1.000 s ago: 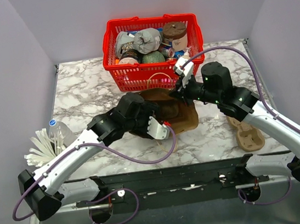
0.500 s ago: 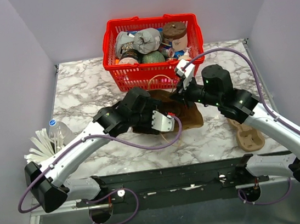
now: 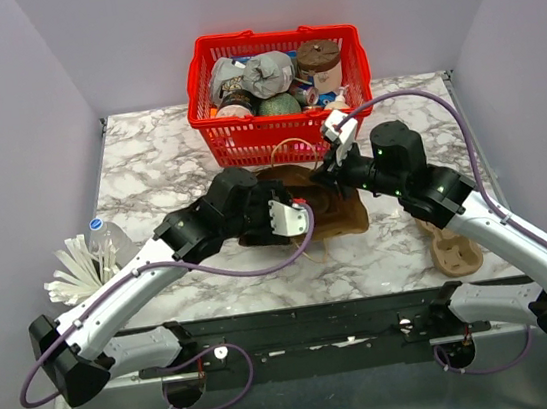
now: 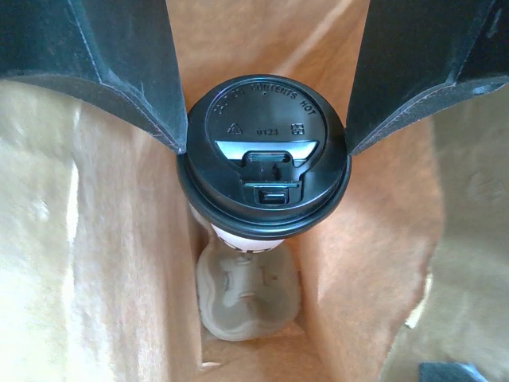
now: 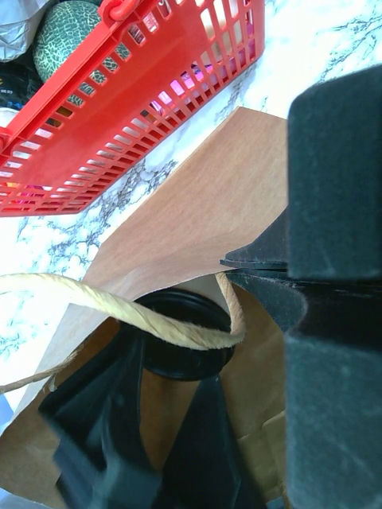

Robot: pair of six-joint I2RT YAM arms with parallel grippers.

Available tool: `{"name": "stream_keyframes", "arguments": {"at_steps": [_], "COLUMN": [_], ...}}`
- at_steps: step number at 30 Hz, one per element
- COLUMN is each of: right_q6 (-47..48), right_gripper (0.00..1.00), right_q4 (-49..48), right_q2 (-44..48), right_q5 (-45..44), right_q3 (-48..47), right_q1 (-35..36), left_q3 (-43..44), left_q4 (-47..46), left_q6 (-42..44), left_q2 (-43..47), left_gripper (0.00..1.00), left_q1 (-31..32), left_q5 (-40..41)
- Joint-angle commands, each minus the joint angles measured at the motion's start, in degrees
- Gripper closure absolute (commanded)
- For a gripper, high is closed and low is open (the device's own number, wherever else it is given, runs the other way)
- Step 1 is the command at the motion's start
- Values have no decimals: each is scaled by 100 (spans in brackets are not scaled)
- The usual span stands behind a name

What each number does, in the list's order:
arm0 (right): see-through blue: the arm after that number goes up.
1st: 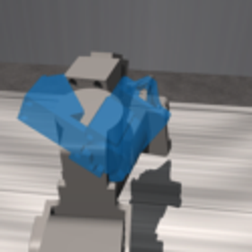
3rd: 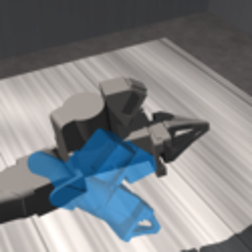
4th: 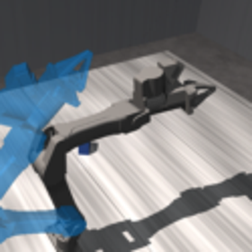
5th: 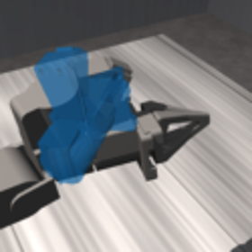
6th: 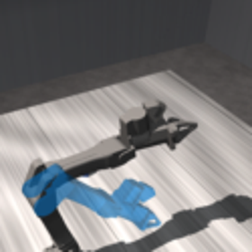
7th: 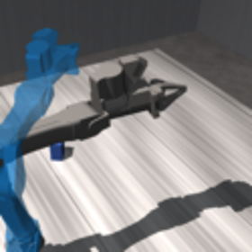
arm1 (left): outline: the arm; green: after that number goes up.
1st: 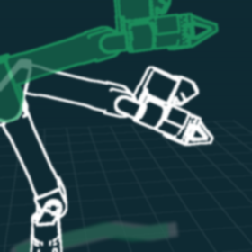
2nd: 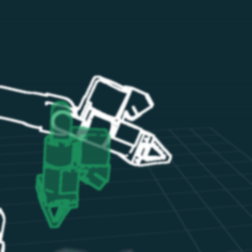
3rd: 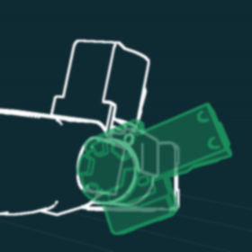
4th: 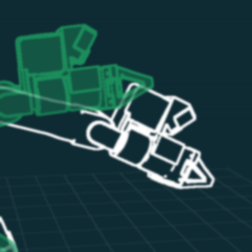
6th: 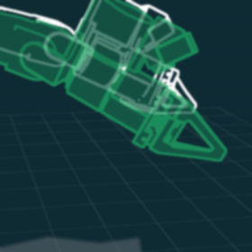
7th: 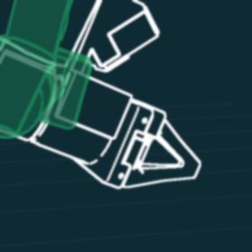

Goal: Pack the takeout coffee

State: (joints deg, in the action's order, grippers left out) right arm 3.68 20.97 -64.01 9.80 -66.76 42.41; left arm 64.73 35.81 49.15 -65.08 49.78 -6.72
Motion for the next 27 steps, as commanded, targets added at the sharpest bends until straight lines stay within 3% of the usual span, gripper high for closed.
{"name": "stream_keyframes", "arguments": {"at_steps": [1, 8, 14, 22, 27], "right_q6": [27, 71, 80, 106, 185], "right_gripper": [100, 100, 99, 100, 100], "right_q4": [-155, -181, -181, -190, -199], "right_q2": [46, 99, 117, 125, 178], "right_q5": [-93, -93, -75, -40, -5], "right_q3": [111, 155, 172, 128, 102], "right_q1": [30, 30, 30, 30, 30], "left_q3": [92, 172, -267, -13, -92], "left_q4": [-294, -215, -680, -505, -523], "left_q6": [-748, -1196, -1373, -1636, -1013], "left_q2": [-119, -199, 162, -172, -268], "left_gripper": [100, 100, 100, 100, 100], "left_q1": [-38, -266, -600, -592, -452], "left_q5": [-145, -794, -1190, -928, -252]}}
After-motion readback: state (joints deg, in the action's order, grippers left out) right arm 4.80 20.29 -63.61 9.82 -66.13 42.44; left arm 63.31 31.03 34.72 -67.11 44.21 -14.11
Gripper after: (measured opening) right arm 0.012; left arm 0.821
